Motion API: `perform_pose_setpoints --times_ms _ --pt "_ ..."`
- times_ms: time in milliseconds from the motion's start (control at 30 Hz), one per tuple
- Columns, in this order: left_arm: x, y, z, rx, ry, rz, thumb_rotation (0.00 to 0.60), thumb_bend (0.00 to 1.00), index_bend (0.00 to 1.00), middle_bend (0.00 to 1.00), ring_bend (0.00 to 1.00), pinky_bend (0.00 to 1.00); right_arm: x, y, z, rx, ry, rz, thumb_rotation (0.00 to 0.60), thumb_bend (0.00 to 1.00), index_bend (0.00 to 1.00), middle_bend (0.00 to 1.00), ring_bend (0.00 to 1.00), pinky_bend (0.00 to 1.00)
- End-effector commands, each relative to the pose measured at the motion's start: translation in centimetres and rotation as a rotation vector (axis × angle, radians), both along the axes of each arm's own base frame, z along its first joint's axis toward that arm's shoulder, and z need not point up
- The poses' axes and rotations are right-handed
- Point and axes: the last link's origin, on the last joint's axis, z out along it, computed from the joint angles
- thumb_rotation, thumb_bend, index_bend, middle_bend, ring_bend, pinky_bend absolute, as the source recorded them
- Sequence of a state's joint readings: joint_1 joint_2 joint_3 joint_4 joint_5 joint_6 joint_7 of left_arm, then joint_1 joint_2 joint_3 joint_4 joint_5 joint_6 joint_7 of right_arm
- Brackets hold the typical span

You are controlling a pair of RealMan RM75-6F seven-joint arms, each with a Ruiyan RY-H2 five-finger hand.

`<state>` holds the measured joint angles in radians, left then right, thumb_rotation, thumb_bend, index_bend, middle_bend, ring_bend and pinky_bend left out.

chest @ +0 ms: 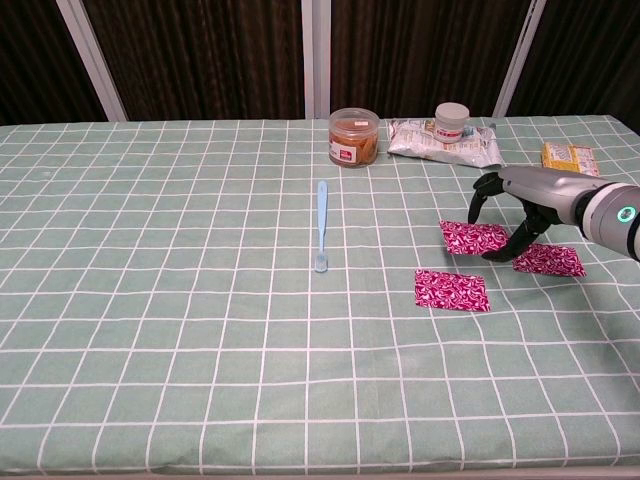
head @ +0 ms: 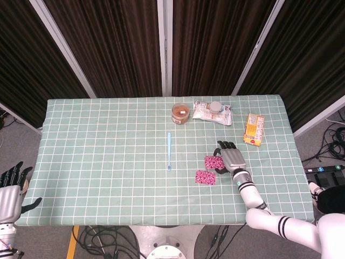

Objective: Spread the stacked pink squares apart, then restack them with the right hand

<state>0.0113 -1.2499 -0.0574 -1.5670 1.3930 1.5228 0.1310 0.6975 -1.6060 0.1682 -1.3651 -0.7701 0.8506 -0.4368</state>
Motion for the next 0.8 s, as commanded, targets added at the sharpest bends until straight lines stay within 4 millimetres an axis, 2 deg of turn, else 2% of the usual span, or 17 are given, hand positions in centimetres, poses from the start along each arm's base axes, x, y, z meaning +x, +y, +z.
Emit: perform_pose_setpoints --times_ms 33,233,500,800 --pt "0.0 0.0 0.0 -0.001 0.0 0.0 0.6 0.17 0.22 0.15 0.11 0.13 0.3 1.8 0.8 -0.006 0.005 -0.044 0.565 0.16 0.4 0.05 0.0 0.0" --pt "-0.1 -0.2 -0.1 -0.003 -0.005 0.007 0.6 0.17 0.22 0.15 0.11 0.13 1.7 3.3 -0.3 0.02 0.006 -0.033 0.565 0.16 0.39 0.05 0.0 0.0" --pt "-0.3 -0.4 -0.2 -0.004 -0.01 0.012 0.6 0.17 0.22 0.15 0.11 0.13 2.4 4.4 -2.2 0.042 0.012 -0.037 0.554 0.16 0.37 0.05 0.0 0.0" --pt "-0.5 -0.4 -0.3 -0.006 -0.017 0.009 0.6 0.17 0.22 0.15 0.11 0.13 2.5 4.9 -2.7 0.022 0.015 -0.076 0.514 0.16 0.35 0.04 0.0 0.0"
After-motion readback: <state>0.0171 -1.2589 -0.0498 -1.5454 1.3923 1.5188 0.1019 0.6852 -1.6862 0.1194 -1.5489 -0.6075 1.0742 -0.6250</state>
